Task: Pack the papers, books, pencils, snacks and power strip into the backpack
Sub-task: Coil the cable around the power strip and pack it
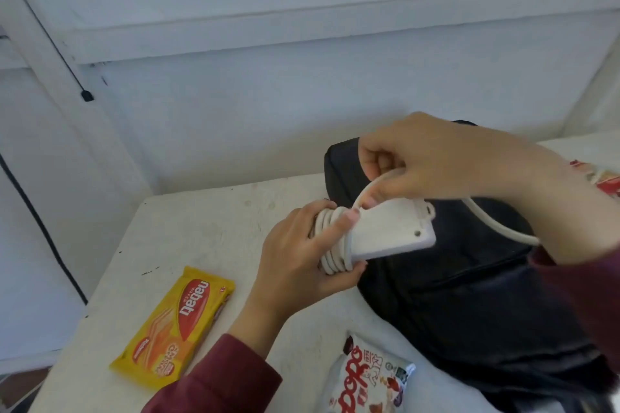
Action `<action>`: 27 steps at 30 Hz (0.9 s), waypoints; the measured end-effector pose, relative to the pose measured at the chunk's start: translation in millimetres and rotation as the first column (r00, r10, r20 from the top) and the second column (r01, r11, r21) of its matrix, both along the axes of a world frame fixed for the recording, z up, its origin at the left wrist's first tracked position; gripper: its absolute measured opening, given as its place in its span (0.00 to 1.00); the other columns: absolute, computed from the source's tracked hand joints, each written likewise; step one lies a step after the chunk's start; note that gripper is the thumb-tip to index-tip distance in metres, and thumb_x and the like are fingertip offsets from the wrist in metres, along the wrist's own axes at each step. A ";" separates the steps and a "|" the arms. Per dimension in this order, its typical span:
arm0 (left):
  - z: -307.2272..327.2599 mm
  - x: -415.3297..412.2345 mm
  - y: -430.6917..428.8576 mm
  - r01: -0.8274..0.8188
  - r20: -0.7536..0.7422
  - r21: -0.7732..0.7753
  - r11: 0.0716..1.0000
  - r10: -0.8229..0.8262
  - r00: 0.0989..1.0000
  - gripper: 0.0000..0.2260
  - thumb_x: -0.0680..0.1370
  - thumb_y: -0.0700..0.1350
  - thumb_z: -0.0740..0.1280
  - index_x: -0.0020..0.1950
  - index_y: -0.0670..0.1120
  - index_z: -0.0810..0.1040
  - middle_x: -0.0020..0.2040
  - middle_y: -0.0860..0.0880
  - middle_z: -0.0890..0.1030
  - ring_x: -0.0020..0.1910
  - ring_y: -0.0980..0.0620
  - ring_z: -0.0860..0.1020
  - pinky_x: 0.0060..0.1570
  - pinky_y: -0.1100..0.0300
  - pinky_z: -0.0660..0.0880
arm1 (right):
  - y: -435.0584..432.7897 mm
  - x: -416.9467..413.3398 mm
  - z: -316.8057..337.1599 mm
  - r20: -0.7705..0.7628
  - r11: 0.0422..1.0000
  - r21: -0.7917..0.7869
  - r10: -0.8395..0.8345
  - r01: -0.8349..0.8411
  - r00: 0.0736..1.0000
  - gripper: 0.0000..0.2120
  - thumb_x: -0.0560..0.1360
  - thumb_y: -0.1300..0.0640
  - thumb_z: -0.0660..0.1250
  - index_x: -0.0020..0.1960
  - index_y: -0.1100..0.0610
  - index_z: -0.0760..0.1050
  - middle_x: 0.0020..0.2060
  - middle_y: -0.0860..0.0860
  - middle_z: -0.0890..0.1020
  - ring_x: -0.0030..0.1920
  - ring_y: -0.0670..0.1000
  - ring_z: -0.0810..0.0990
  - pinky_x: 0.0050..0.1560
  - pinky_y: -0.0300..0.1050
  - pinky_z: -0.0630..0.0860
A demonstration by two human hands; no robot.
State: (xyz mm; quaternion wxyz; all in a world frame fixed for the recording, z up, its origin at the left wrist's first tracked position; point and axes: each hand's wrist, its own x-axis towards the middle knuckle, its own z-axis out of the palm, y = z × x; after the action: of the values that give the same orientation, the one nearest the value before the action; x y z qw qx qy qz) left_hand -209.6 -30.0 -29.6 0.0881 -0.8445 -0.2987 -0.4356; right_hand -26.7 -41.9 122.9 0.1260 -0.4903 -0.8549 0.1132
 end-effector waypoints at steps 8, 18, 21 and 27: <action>24.1 38.2 -5.1 0.039 0.104 -0.002 0.999 -0.039 0.994 0.25 0.73 0.60 0.65 0.64 0.47 0.67 0.59 0.46 0.73 0.55 0.51 0.74 0.51 0.65 0.71 | 40.2 48.5 -29.9 -0.298 0.923 -0.374 -0.025 -0.093 0.954 0.12 0.73 0.55 0.70 0.42 0.65 0.76 0.32 0.53 0.78 0.33 0.44 0.75 0.35 0.35 0.71; 35.6 79.8 14.6 -0.297 0.260 -0.322 0.899 0.386 0.885 0.30 0.66 0.65 0.69 0.62 0.51 0.69 0.55 0.52 0.76 0.50 0.58 0.73 0.42 0.72 0.66 | -25.8 90.9 -58.3 0.045 0.856 -0.513 -0.046 0.062 0.998 0.03 0.78 0.52 0.61 0.50 0.51 0.70 0.29 0.47 0.76 0.27 0.46 0.73 0.35 0.44 0.75; 29.5 93.9 22.2 -0.328 0.139 -0.343 0.880 0.392 0.909 0.33 0.62 0.65 0.72 0.62 0.53 0.70 0.54 0.50 0.76 0.49 0.54 0.74 0.41 0.67 0.66 | -44.6 99.4 -49.3 0.212 0.981 -0.183 -0.025 0.065 0.977 0.10 0.80 0.49 0.53 0.45 0.51 0.69 0.33 0.47 0.74 0.32 0.46 0.72 0.35 0.40 0.69; 17.2 120.7 26.6 -0.398 -0.027 -0.278 0.874 0.407 0.913 0.33 0.60 0.64 0.72 0.61 0.52 0.71 0.54 0.46 0.76 0.49 0.46 0.76 0.42 0.60 0.69 | -58.1 119.3 -34.9 0.406 0.997 0.079 -0.030 -0.002 0.913 0.17 0.81 0.46 0.46 0.34 0.49 0.53 0.31 0.47 0.67 0.29 0.47 0.65 0.28 0.40 0.58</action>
State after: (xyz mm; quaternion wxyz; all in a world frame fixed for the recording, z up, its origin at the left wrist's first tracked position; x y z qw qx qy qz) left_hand -88.9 -3.4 -12.4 0.0527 -0.7605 -0.5273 -0.3753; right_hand 92.6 -100.0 88.0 -0.0349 -0.5040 -0.8626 -0.0254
